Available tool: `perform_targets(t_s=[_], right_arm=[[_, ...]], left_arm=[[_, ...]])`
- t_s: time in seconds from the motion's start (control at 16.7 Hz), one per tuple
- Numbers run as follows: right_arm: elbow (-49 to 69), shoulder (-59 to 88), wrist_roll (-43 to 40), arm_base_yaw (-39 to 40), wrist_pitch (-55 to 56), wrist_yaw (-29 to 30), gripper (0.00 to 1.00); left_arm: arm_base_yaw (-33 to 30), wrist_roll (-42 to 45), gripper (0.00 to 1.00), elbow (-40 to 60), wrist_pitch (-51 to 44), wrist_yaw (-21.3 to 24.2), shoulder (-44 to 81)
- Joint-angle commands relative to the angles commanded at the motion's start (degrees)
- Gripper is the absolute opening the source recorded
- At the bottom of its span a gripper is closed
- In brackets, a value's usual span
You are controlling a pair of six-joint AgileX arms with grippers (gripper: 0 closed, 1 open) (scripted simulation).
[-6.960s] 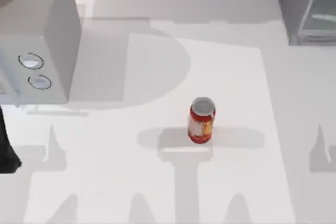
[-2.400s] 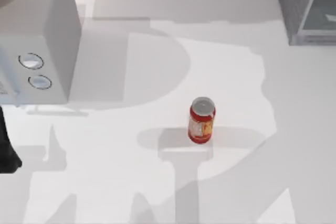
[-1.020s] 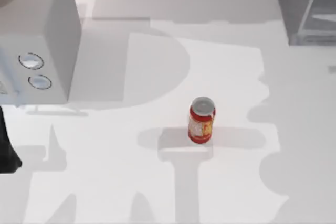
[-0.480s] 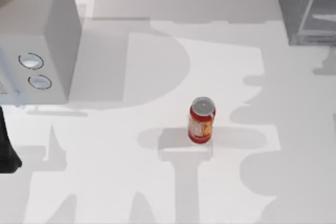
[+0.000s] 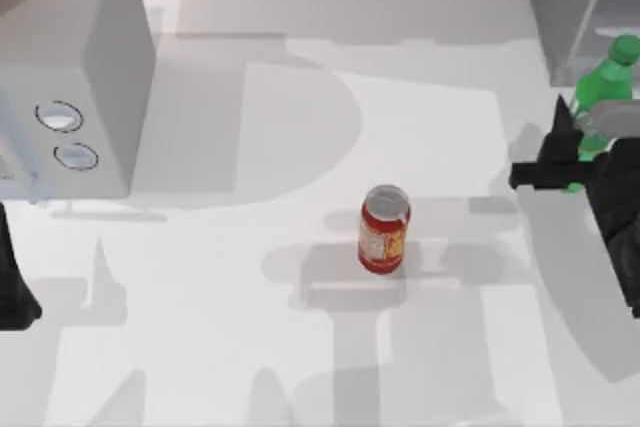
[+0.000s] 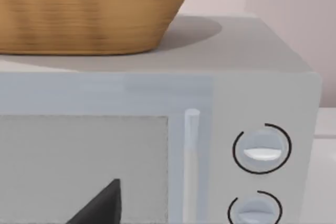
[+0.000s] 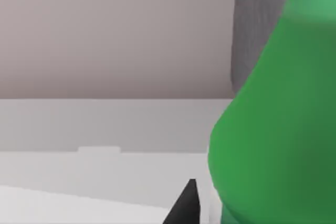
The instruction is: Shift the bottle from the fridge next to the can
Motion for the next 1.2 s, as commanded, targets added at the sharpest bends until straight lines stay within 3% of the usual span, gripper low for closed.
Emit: perform_targets(t_s=[0.12,0.3,0.96,1.2], right_arm=[[-3.7,-0.7,0.2,6.5,2.2,6.4,0.00],[-7.3,-1.9,0.5,11.6,3.9,11.5,0.00],[-7.7,-2.1,0.5,12.2,4.0,12.0,0.00],[-7.7,-2.1,0.5,12.2,4.0,12.0,0.30]], left_arm=[[0.0,0.0,1.00,0.0,0.0,0.0,0.0],[0.0,0.0,1.00,0.0,0.0,0.0,0.0],[0.0,0.0,1.00,0.0,0.0,0.0,0.0],[0.0,0.0,1.00,0.0,0.0,0.0,0.0]])
